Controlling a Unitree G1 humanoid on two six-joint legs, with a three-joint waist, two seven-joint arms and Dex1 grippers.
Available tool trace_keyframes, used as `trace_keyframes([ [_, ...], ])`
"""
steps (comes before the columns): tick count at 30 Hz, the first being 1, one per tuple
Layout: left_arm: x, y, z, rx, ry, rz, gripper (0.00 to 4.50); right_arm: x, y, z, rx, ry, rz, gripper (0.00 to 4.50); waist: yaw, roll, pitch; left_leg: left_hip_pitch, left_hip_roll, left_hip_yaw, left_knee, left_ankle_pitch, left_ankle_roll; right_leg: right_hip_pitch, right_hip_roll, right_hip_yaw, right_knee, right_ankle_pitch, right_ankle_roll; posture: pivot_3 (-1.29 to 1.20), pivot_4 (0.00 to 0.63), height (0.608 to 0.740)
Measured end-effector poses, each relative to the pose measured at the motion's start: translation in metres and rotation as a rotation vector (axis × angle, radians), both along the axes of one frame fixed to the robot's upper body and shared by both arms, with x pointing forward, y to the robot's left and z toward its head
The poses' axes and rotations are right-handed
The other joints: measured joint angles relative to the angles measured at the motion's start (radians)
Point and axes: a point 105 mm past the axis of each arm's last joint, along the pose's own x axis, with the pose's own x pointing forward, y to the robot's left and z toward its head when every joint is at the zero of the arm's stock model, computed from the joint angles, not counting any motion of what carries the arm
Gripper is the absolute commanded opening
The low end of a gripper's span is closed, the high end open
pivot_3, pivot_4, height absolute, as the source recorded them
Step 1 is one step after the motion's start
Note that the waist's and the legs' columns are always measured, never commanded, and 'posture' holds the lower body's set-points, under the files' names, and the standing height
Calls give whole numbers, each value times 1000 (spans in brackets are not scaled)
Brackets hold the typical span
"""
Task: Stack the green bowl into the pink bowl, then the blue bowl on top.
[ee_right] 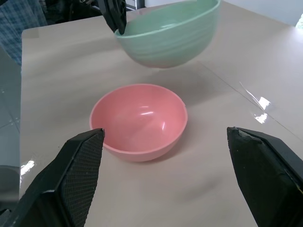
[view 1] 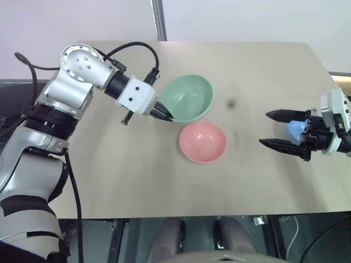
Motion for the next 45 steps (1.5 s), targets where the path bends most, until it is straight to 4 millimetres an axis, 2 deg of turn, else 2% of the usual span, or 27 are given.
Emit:
trace_keyframes([
  [5, -2, -6, -17, 53, -22, -97, 45, 0, -1, -2, 1, 4, -14, 4500, 0, 0, 1, 0, 0, 0, 0, 0, 0, 0, 0, 0, 0, 0, 0, 0, 150, 740],
  [13, -7, -37, -21, -22, -74, -260, 45, -1, 0, -2, -3, -6, -19, 4500, 1, 0, 1, -1, 0, 0, 1, 0, 0, 0, 0, 0, -1, 0, 0, 0, 150, 740],
  [23, -14, -37, -29, -27, -20, -274, 45, -1, 1, -2, -2, -10, -22, 4500, 0, 0, 1, 0, 1, 0, 1, 0, 0, 0, 1, 0, -1, 0, 0, 0, 150, 740],
  [26, -17, -36, -29, -25, 1, -272, 908, -1, 1, -2, -1, -10, -22, 4500, 1, 0, 1, 0, 1, 0, 1, 0, 0, 0, 1, 0, -1, 0, 0, 0, 150, 740],
  [30, -18, -38, -27, -43, 12, -274, 2834, 0, 0, -2, 0, -10, -27, 4500, 0, 0, 1, 0, 1, 0, 1, 0, 0, 0, 1, 0, 0, 0, 0, 0, 150, 740],
  [32, -18, -38, -27, -44, 13, -275, 3361, 0, 0, -2, 0, -9, -28, 4500, 0, 0, 1, 0, 1, 0, 1, 0, 0, 0, 1, 0, 0, 0, 0, 0, 150, 740],
  [36, -18, -34, -26, -45, 24, -252, 3361, 0, 0, -2, 1, -9, -31, 4500, -1, 0, 1, 0, 1, 0, 1, 0, 0, 0, 1, 0, 0, 0, 0, 0, 150, 740],
  [39, -15, -32, -15, -108, 80, -189, 3361, 0, 0, -2, 1, -9, -31, 4500, -1, 0, 1, 0, 1, 0, 1, 0, 0, 0, 1, 0, 0, 0, 0, 0, 150, 740],
  [42, -12, -29, 8, -247, 161, -97, 3361, 0, 0, -2, 1, -9, -28, 4500, -1, 0, 1, 0, 1, 0, 1, 0, 0, 0, 1, 0, 0, 0, 0, 0, 150, 740],
  [45, -11, -14, 32, -466, 333, 46, 3361, -2, 0, -5, 1, 4, -24, 4500, -6, 0, 1, 0, 1, 0, 1, 0, 0, 0, 1, 0, 0, 0, 0, 0, 150, 740],
])
